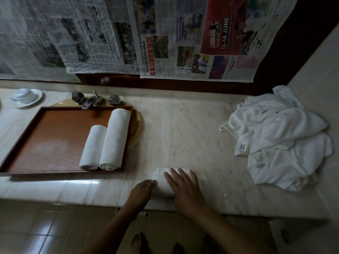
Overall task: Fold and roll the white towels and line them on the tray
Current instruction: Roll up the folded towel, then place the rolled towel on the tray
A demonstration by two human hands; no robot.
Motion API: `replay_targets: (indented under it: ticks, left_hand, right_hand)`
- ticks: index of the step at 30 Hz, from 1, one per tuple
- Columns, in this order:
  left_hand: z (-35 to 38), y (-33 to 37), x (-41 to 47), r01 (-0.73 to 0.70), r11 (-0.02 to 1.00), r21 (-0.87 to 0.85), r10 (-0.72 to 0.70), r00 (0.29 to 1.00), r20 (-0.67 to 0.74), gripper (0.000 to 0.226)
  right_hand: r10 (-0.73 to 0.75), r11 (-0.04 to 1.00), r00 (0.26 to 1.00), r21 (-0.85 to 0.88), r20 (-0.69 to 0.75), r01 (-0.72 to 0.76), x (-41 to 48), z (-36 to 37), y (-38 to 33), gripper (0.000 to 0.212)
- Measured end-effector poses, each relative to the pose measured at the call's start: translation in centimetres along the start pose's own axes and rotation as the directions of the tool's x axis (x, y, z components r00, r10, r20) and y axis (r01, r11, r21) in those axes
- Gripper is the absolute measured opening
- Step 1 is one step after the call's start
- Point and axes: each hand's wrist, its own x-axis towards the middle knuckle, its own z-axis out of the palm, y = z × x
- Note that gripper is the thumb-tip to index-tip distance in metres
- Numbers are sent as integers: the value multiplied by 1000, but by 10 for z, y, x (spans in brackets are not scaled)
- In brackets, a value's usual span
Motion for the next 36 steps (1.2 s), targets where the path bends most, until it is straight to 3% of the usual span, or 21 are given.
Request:
replay_targets:
  ticks: [6,12,17,20,25,28,30,31,34,36]
  left_hand:
    - [1,8,6,70,997,-20,-71,997,-41,32]
    - [5,13,16,127,965,-228,-152,984,-93,33]
    - [10,10,3,152,910,-386,-170,985,-13,41]
    - [21,3,-11,141,877,-459,-143,989,31,62]
    - [34,5,-31,142,862,-487,-177,984,-28,42]
    - [24,3,-39,50,885,-464,-127,982,-137,37]
    - [12,4,-42,6,850,-527,-120,976,-183,42]
    - [6,4,-42,-12,819,-574,-119,975,-190,47]
    - [-9,12,-46,-71,754,-653,-71,979,-189,53]
    - [-13,17,-49,-88,729,-679,-35,985,-166,60]
  right_hand:
    - [-47,995,977,-81,209,65,46,-30,19,115]
    - [-68,993,963,-74,261,91,66,-46,21,94]
    - [-24,997,946,79,322,-2,54,-46,13,87]
    - [14,979,938,188,346,-84,30,-41,2,86]
    - [-14,960,942,269,335,-81,-1,-36,-16,95]
    - [-17,921,960,378,280,-93,-13,-45,-14,97]
    - [87,816,968,540,237,-206,-19,-49,-8,93]
    - [169,697,954,655,248,-294,-21,-50,-4,92]
    - [290,118,862,879,415,-463,-22,-62,-9,82]
    - [264,-244,831,867,490,-434,-16,-76,-20,46]
